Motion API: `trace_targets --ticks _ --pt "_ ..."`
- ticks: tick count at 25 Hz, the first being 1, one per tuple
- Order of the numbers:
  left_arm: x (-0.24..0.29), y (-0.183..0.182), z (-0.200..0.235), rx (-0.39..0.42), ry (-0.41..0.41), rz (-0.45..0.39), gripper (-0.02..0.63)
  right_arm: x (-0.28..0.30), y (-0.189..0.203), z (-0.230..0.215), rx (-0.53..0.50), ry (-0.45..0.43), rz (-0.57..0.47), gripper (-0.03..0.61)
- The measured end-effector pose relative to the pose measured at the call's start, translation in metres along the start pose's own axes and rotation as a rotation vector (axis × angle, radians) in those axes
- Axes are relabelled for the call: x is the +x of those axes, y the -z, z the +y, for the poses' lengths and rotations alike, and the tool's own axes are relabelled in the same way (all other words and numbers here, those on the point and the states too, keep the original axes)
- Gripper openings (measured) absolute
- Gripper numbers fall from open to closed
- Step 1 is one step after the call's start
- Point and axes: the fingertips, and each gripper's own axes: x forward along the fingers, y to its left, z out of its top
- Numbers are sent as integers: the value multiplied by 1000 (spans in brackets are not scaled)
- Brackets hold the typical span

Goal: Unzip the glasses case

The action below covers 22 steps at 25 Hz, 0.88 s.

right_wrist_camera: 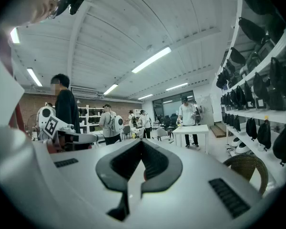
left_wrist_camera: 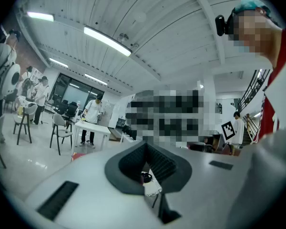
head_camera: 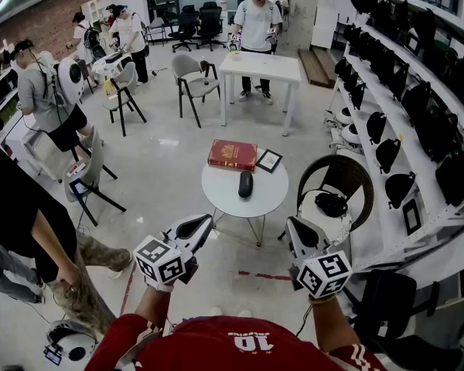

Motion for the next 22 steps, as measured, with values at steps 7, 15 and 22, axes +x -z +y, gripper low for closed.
trace_targets --ticks 7,15,22 --pt "13 3 -14 -5 15 0 2 -10 4 0 -35 -24 11 14" --pt "28 10 -31 12 8 27 2 -26 4 -19 25 -59 -16 14" --pt "33 22 -37 -2 -27 41 2 -37 18 -28 43 -116 -7 15"
